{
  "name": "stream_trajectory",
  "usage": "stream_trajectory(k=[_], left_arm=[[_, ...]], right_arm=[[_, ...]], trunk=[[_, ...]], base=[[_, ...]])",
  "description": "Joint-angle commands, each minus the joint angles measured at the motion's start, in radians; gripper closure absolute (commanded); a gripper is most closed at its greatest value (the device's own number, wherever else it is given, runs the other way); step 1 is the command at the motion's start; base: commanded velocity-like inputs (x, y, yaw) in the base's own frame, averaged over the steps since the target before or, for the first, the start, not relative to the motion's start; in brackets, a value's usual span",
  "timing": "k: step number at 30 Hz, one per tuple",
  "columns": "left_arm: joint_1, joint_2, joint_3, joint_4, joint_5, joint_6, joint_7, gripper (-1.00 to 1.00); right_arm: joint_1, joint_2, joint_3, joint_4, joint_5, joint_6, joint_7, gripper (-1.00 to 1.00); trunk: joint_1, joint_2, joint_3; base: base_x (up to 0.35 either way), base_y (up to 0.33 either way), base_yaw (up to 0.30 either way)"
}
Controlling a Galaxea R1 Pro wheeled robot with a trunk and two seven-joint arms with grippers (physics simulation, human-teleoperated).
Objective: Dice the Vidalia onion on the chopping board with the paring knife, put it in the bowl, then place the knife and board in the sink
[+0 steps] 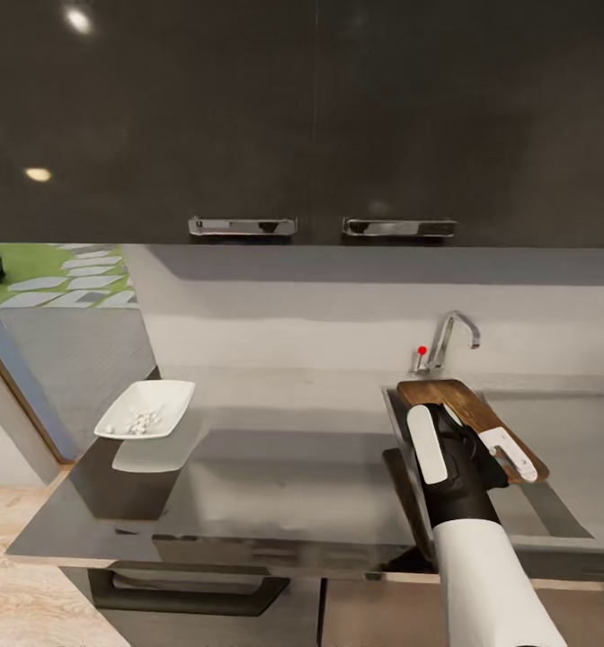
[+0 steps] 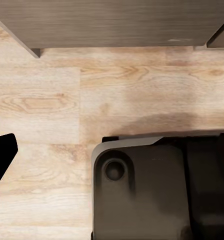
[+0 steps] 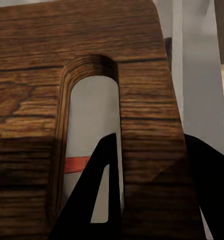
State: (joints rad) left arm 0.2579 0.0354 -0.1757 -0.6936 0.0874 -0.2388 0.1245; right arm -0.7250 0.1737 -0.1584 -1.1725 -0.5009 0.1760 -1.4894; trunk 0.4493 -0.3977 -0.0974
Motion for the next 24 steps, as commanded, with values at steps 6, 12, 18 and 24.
stream_trajectory(k=[6,12,18,24], left_arm=[[0.000,0.002,-0.008,-0.001,0.009,-0.002,0.009,-1.00],[0.000,0.002,-0.008,-0.001,0.009,-0.002,0.009,-1.00],[0.000,0.002,-0.008,-0.002,0.008,-0.002,0.009,-1.00],[0.000,0.002,-0.008,-0.007,0.009,-0.002,0.009,-1.00]], right_arm=[[0.001,0.001,-0.066,0.014,-0.002,-0.019,-0.002,1.00],[0.002,0.001,-0.079,0.051,-0.002,-0.032,0.005,1.00],[0.002,0.001,-0.081,0.101,-0.002,-0.080,0.008,1.00],[0.002,0.001,-0.081,0.118,-0.003,-0.085,0.010,1.00]], trunk=[[0.001,-0.002,-0.012],[0.001,-0.002,-0.021],[0.001,-0.002,-0.031],[0.001,-0.002,-0.040]], base=[[0.037,-0.037,0.000],[0.008,-0.011,0.000],[0.030,0.000,0.000],[0.131,-0.047,0.000]])
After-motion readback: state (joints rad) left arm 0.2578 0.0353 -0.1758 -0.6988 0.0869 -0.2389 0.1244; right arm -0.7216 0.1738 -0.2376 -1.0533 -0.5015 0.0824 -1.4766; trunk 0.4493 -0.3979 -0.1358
